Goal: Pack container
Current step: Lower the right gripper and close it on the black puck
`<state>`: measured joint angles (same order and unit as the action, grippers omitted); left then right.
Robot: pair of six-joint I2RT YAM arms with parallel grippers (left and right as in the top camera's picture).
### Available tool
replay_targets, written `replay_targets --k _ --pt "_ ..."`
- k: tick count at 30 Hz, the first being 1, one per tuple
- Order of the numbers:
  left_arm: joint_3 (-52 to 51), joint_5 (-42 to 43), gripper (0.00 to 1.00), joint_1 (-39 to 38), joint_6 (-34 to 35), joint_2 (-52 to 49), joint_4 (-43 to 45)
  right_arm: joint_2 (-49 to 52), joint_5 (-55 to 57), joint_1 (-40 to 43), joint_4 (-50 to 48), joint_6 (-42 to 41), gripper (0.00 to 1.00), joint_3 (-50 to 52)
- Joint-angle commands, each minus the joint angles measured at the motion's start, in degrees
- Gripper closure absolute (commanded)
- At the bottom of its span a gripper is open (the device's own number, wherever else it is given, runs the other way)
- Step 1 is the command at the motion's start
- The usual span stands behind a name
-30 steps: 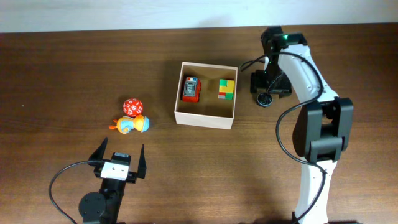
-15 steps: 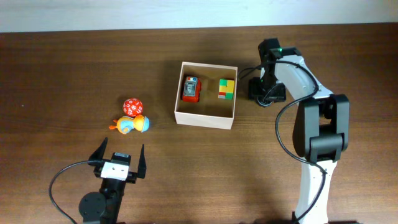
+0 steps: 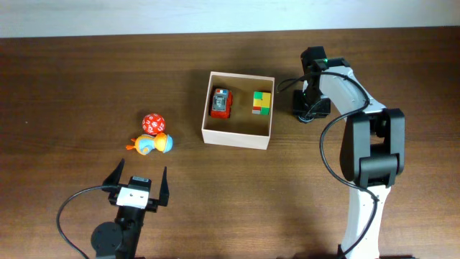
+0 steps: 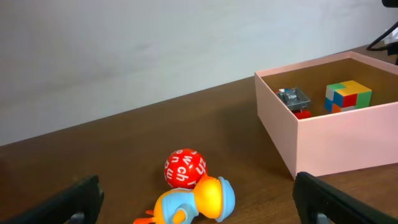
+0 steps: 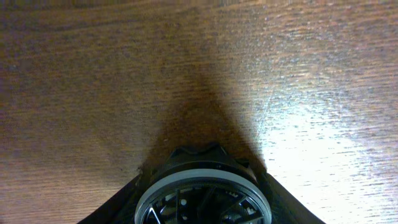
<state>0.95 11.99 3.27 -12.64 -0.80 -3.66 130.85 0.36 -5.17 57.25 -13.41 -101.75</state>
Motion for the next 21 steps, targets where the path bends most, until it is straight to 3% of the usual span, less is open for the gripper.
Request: replay_targets --k 1,10,21 --pt "-0.39 -0.22 0.01 -0.24 -0.72 0.39 0.0 0.04 -0.33 0.44 -0.37 -0.13 0.51 0.72" --pt "-0.39 -0.22 0.01 -0.24 -0.72 0.39 0.0 0.02 -1.38 0.44 0.61 1.18 0.51 -0.74" --pt "-0.39 -0.22 0.01 -0.24 -0.72 0.39 0.0 0.02 -6.23 0.44 8.96 6.19 0.53 -11.41"
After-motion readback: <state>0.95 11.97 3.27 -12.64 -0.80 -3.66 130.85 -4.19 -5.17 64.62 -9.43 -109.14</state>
